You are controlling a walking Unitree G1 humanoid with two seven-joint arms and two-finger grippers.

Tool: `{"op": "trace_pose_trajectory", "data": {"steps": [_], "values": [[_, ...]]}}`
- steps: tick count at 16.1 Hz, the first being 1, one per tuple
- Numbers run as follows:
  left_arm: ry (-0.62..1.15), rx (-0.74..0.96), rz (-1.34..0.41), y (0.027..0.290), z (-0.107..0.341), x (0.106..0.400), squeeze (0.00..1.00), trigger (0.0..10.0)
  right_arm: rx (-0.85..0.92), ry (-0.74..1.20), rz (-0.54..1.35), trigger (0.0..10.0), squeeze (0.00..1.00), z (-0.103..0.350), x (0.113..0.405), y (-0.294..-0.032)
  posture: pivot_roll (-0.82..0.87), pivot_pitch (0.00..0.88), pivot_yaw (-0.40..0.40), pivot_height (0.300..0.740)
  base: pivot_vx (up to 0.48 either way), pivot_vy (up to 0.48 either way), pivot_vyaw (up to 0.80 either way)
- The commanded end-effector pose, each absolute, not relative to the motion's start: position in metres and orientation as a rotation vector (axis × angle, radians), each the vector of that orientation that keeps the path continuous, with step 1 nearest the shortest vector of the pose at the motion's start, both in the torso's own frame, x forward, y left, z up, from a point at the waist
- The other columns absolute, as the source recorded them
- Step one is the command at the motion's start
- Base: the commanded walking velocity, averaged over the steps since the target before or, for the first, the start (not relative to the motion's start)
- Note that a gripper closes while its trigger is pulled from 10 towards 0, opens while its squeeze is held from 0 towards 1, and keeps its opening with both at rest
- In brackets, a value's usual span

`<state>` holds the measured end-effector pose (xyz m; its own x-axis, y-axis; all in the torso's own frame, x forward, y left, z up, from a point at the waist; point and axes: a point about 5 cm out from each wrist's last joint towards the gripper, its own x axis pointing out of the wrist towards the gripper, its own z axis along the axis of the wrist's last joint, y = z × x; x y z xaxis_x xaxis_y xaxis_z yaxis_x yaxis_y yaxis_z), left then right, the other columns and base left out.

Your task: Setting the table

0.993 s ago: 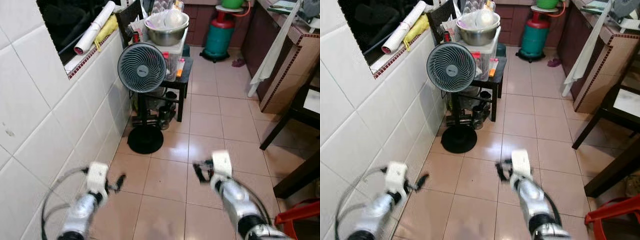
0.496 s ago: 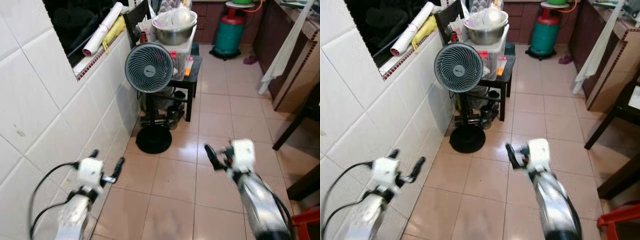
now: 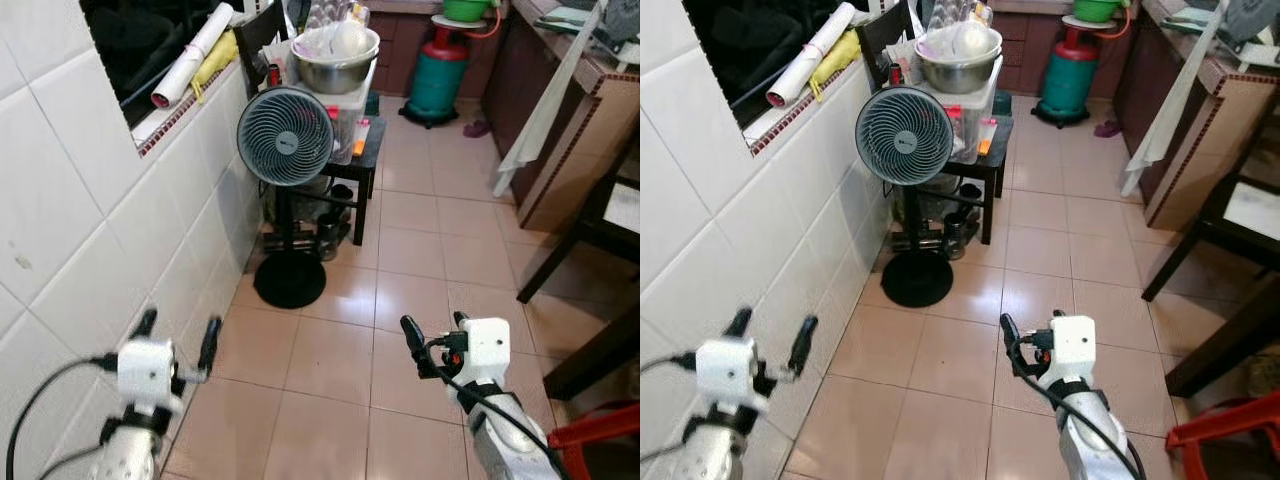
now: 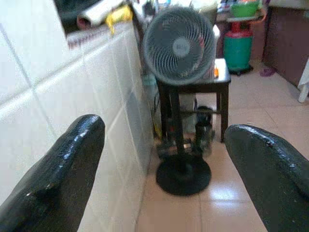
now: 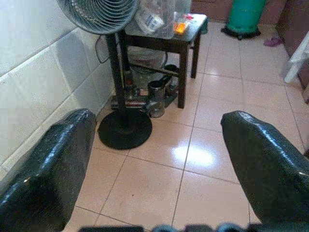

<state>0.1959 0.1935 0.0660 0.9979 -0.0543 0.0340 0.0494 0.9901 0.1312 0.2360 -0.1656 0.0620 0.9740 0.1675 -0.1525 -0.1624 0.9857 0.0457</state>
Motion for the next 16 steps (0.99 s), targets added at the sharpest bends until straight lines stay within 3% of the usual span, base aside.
{"op": "trace_pose_trajectory", "data": {"steps": [1,16], "values": [[-0.051,0.113,-0.058,0.188,0.072,0.197,0.00,10.0,0.011,0.136,0.181,10.0,0.00,0.072,0.236,-0.163,0.03,0.000,-0.011,0.740,0.000,0.000,0.00],[-0.036,0.028,-0.123,0.184,0.094,0.231,0.00,10.0,-0.030,0.124,0.150,10.0,0.00,0.095,0.237,-0.162,0.01,0.000,0.018,0.740,0.000,0.000,-0.75]]}}
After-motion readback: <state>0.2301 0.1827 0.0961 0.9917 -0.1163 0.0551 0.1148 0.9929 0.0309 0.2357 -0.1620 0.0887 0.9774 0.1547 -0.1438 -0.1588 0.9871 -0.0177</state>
